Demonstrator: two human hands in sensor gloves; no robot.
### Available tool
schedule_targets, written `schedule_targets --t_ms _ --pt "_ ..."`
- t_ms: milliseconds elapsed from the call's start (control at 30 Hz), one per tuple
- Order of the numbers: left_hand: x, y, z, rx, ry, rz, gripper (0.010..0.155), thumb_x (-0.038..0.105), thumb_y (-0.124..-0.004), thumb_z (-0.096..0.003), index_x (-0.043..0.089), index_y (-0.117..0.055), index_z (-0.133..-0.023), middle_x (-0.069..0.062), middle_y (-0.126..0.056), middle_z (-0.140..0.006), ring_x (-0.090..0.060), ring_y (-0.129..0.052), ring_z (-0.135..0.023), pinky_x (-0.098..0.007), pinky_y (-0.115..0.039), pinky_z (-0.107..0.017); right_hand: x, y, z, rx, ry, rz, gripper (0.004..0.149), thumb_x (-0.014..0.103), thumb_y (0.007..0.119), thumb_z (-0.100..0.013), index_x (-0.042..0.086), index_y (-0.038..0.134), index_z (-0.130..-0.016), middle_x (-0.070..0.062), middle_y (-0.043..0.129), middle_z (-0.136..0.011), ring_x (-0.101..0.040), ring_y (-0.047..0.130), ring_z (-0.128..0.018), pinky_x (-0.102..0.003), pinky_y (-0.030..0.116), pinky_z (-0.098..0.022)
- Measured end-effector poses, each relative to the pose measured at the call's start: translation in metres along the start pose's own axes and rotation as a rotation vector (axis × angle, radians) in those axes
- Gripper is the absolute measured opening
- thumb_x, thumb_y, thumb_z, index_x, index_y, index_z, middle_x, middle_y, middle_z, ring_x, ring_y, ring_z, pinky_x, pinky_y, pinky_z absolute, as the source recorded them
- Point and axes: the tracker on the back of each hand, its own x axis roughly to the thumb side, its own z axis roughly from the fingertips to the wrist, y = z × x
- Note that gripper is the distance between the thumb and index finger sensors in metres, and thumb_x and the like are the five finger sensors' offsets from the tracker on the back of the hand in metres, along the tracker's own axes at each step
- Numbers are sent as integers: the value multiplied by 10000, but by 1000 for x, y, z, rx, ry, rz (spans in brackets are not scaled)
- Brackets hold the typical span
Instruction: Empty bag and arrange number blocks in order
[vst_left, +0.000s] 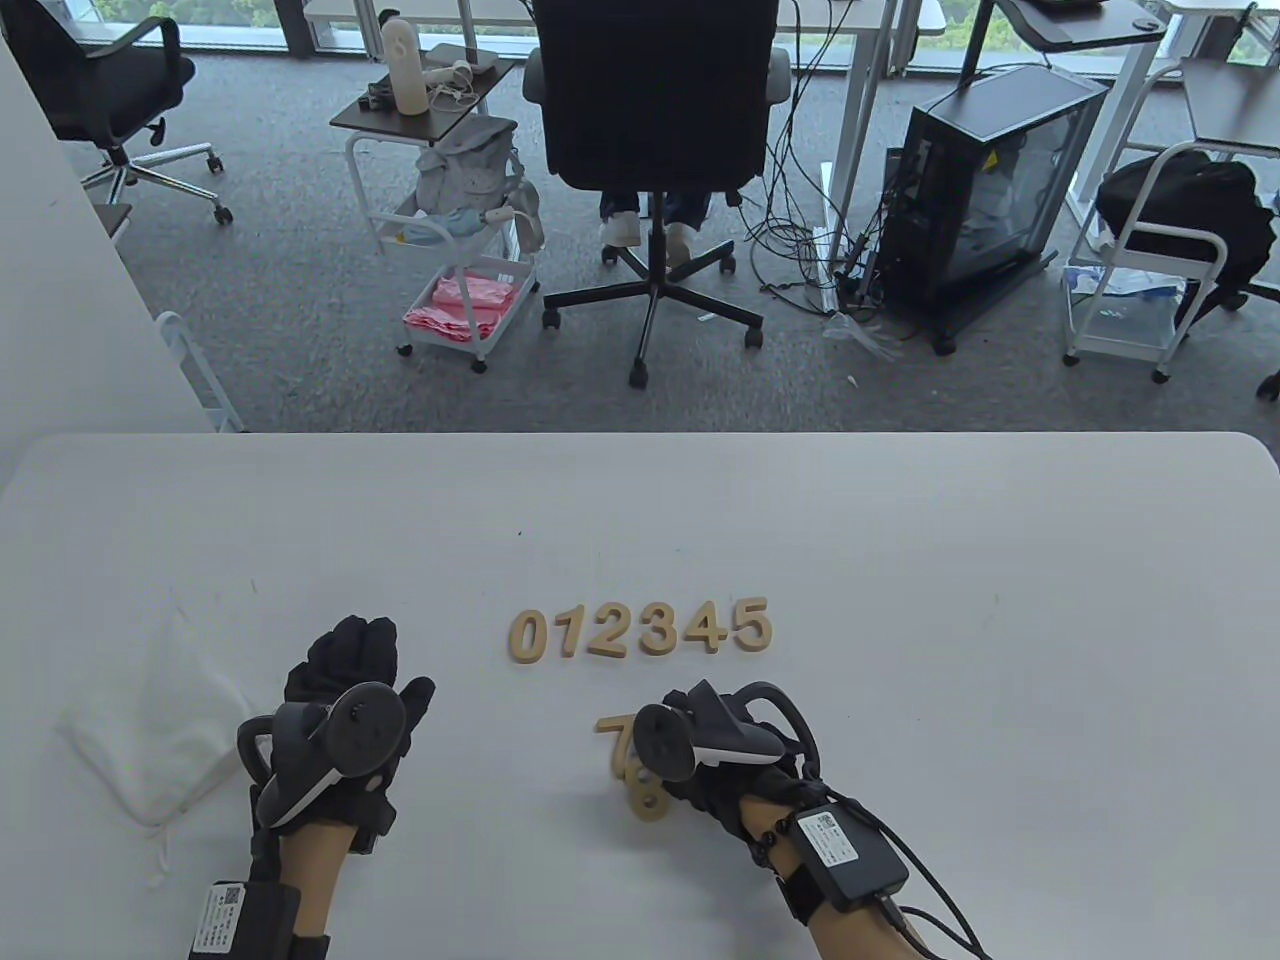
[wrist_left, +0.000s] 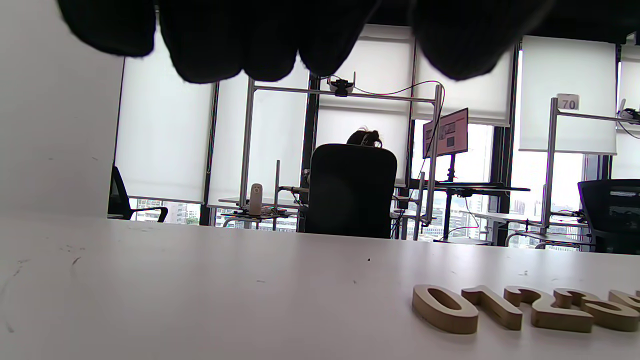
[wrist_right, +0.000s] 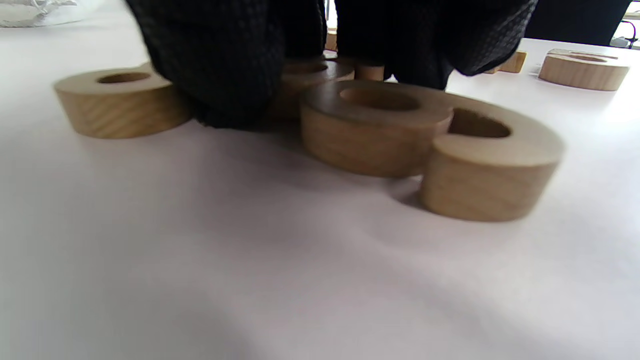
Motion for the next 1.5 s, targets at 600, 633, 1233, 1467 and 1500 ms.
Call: schedule_targets --t_ms 600,633,1233,1467,1500 --pt "-2 1 0 6 6 7 737 494 -719 -518 38 -600 -1085 -309 -581 -1094 -576 -716 -966 -730 -624 -654 -18 -25 17 -168 48 -221 632 339 806 -499 221 574 -1076 -316 549 -1100 -486 887 -840 -629 794 -623" --pt "-2 1 0 6 5 9 737 495 -718 -518 39 -599 -1085 -308 -580 -1095 -577 -715 -966 -730 -624 -654 -23 -27 19 -176 56 -273 621 336 796 -505 218 577 -1075 -332 530 -1096 -475 885 -834 -618 795 -625" --pt "-2 2 1 10 4 8 736 494 -718 -519 39 -600 -1085 -311 -580 -1094 -574 -715 -967 -731 -624 -653 -127 -31 71 -494 348 -819 425 337 832 -506 234 788 -916 -349 513 -1064 -418 941 -734 -533 872 -563" --pt "-1 2 0 10 1 -1 736 495 -718 -518 39 -601 -1084 -311 -581 -1094 -576 -717 -966 -730 -624 -654 -148 -33 84 -565 451 -644 657 312 841 -501 52 598 -1053 -270 592 -1071 -416 957 -765 -530 875 -590" --pt "-1 2 0 11 -1 -2 736 494 -719 -518 39 -602 -1084 -311 -581 -1093 -576 -716 -966 -730 -624 -654 -150 -33 84 -564 470 -608 654 316 845 -498 53 609 -1049 -294 586 -1060 -409 956 -772 -522 878 -593"
